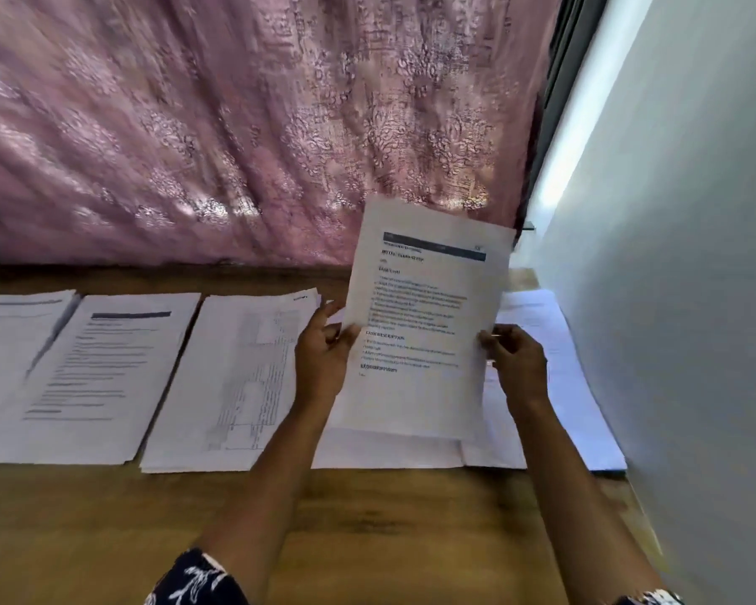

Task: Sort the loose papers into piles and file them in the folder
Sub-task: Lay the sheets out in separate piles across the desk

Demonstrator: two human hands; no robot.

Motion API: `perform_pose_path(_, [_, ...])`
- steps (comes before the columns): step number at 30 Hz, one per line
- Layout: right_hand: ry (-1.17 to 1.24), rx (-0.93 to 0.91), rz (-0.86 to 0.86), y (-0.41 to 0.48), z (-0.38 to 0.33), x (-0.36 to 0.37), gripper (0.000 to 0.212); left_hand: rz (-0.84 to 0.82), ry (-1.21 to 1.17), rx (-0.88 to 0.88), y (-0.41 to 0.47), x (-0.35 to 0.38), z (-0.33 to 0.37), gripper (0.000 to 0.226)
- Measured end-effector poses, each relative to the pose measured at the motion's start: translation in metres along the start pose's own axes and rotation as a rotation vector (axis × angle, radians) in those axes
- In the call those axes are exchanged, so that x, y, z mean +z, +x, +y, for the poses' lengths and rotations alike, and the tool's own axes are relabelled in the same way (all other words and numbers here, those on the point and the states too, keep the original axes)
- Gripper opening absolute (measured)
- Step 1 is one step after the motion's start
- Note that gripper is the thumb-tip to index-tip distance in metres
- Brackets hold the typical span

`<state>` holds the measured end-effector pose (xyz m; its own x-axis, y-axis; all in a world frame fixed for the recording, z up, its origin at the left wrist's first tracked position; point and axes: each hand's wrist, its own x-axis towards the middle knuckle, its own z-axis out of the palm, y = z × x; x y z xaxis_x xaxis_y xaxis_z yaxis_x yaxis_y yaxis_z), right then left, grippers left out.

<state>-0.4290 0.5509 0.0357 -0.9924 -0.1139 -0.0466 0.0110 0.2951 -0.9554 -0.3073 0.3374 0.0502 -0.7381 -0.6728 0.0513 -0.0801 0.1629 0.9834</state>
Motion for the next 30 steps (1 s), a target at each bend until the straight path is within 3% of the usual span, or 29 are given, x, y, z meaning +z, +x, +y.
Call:
perform_pose_path(1, [0.049, -0.01, -0.044, -0.005, -0.009, 0.018, 0.004, 0.046, 0.031, -0.004, 0.005, -0.022, -0.002, 0.034])
perform_pose_path(5, [0.041, 0.019, -0.311, -0.03, -0.04, 0.111, 0.011, 0.226, 0.259, -0.014, 0.023, -0.129, -0.021, 0.021])
perform_pose_path(10, [-0.043, 0.058, -0.598, -0.073, -0.076, 0.244, 0.012, 0.389, 0.639, -0.116, 0.045, -0.273, -0.037, 0.028])
perform_pose_path(13, [-0.112, 0.05, -0.687, -0.095, -0.096, 0.311, 0.018, 0.433, 0.752, -0.231, 0.061, -0.337, -0.049, 0.031])
perform_pose_path(19, [-0.297, 0.035, -0.6, -0.113, -0.101, 0.405, 0.018, 0.384, 0.828, -0.288, 0.086, -0.4, -0.072, 0.029])
perform_pose_path(25, [-0.502, 0.047, -0.502, -0.128, -0.102, 0.434, 0.027, 0.289, 0.891, -0.283, 0.104, -0.422, -0.096, 0.028])
perform_pose_path(27, [-0.565, 0.028, -0.452, -0.134, -0.104, 0.435, 0.029, 0.263, 0.96, -0.292, 0.107, -0.425, -0.105, 0.034])
perform_pose_path(30, [-0.628, -0.074, -0.303, -0.146, -0.104, 0.432, 0.036, 0.231, 1.06, -0.279, 0.102, -0.426, -0.121, 0.061])
